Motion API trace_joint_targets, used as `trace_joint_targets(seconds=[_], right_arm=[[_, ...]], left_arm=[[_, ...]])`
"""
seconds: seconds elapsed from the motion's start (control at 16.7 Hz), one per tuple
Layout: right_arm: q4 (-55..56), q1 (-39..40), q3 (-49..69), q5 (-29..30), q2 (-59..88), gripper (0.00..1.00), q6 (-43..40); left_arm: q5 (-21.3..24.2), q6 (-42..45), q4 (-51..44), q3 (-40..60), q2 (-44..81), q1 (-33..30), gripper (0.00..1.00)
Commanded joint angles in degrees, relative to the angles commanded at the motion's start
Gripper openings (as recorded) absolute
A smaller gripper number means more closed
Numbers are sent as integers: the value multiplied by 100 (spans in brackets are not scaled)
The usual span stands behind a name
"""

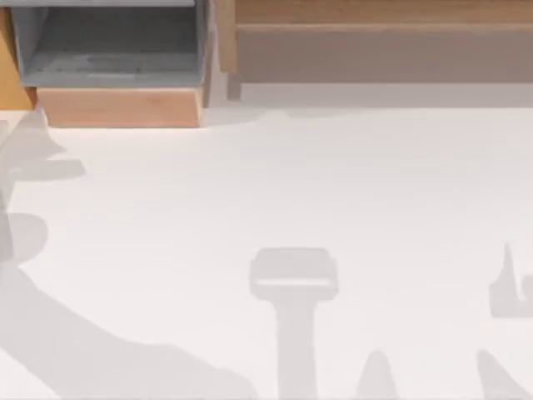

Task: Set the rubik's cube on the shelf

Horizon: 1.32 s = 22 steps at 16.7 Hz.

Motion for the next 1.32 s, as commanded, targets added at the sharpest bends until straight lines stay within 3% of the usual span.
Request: trace_joint_targets(seconds=[0.48,1.26,1.32], right_arm=[[0,0,0,0,0,100,0],[0,0,0,0,0,100,0],[0,0,0,0,0,100,0]], left_arm=[[-92,-3,-252,494,239,-93,100],[-92,-3,-252,494,239,-93,2],[-92,-3,-252,494,239,-93,0]])
